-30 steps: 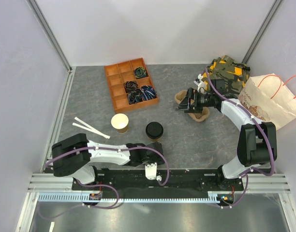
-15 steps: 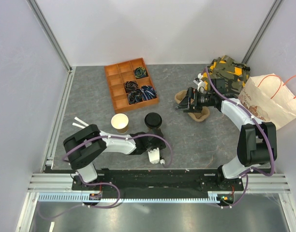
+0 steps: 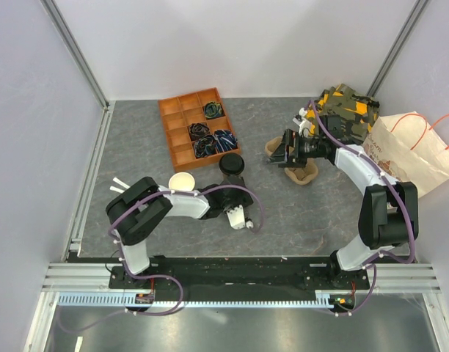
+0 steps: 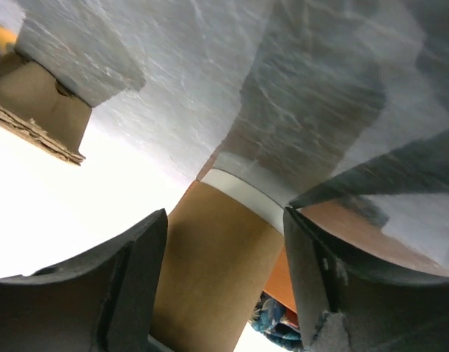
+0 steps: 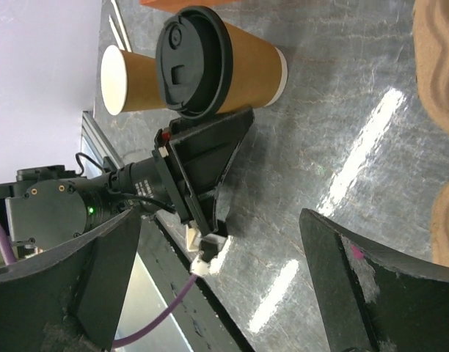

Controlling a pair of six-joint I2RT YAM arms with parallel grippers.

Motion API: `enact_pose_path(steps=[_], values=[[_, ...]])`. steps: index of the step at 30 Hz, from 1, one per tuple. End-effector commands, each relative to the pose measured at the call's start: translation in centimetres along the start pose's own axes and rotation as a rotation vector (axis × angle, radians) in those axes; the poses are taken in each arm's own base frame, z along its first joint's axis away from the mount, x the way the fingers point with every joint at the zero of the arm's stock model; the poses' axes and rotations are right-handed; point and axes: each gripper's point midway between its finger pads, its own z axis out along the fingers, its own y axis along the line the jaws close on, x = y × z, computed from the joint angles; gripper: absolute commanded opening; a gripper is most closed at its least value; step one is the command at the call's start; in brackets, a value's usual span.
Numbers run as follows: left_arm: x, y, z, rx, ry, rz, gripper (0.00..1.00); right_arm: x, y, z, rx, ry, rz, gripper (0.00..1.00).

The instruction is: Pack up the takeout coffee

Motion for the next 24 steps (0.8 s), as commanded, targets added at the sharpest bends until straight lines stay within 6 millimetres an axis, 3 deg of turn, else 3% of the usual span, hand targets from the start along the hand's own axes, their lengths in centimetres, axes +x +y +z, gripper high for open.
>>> enact_pose_path(steps=[1, 4, 5, 7, 8, 9, 10, 11, 12, 13, 15, 16, 18, 19, 21, 22, 24], values=[[-3.9, 0.9, -2.9, 0.013, -0.150, -0.003, 0.75, -2.6, 1.4, -1.1, 0.004, -0.033, -0.126, 0.98], [-6.1, 2.8, -6.3, 0.011, -0.238, -0.075, 0.79, -3.5, 1.3, -1.9, 0.053, -0.025, -0.220, 0.98], [-7.0, 1.9, -7.2, 0.066, -0.273, -0.087, 0.79, -3.8, 1.3, -2.3, 0.075, -0.011, -0.241, 0.98], [-8.3, 4.2, -10.0, 0.041, -0.340, -0.188, 0.80, -4.8, 0.4, -3.1, 0.154, -0.004, -0.347, 0.97], [-9.0, 3.4, -11.1, 0.099, -0.370, -0.216, 0.80, -4.4, 0.1, -3.5, 0.180, 0.022, -0.358, 0.96], [-9.3, 3.8, -12.3, 0.111, -0.401, -0.259, 0.80, -4.7, -1.1, -4.0, 0.248, 0.039, -0.419, 0.95], [-9.9, 5.8, -13.9, 0.101, -0.453, -0.376, 0.80, -5.3, -1.3, -4.3, 0.278, 0.043, -0.447, 0.93], [-10.0, 6.4, -14.8, 0.117, -0.482, -0.438, 0.80, -4.9, -2.0, -4.8, 0.315, 0.073, -0.445, 0.93], [-10.3, 5.7, -15.9, 0.186, -0.500, -0.498, 0.80, -5.1, -2.8, -5.3, 0.370, 0.088, -0.458, 0.92], [-10.0, 7.9, -17.5, 0.181, -0.541, -0.650, 0.80, -5.3, -3.1, -5.5, 0.387, 0.107, -0.489, 0.90], [-10.0, 8.1, -19.5, 0.275, -0.580, -0.864, 0.80, -4.3, -3.8, -6.0, 0.409, 0.163, -0.491, 0.83], [-9.1, 9.7, -20.6, 0.264, -0.635, -0.963, 0.80, -3.7, -4.5, -6.2, 0.432, 0.192, -0.508, 0.82], [-8.1, 10.3, -21.8, 0.310, -0.669, -1.179, 0.81, -2.4, -5.3, -6.4, 0.451, 0.237, -0.509, 0.77], [-6.3, 11.1, -22.4, 0.306, -0.727, -1.287, 0.81, -1.2, -6.1, -6.4, 0.467, 0.277, -0.503, 0.74], [-4.5, 11.5, -23.1, 0.345, -0.776, -1.487, 0.81, 0.2, -6.8, -6.0, 0.478, 0.328, -0.520, 0.65], [-2.3, 11.7, -23.2, 0.335, -0.825, -1.584, 0.81, 1.4, -7.5, -5.7, 0.485, 0.358, -0.511, 0.64], [-0.4, 11.9, -23.5, 0.341, -0.868, -1.726, 0.81, 1.5, -8.4, -5.3, 0.523, 0.363, -0.525, 0.62]])
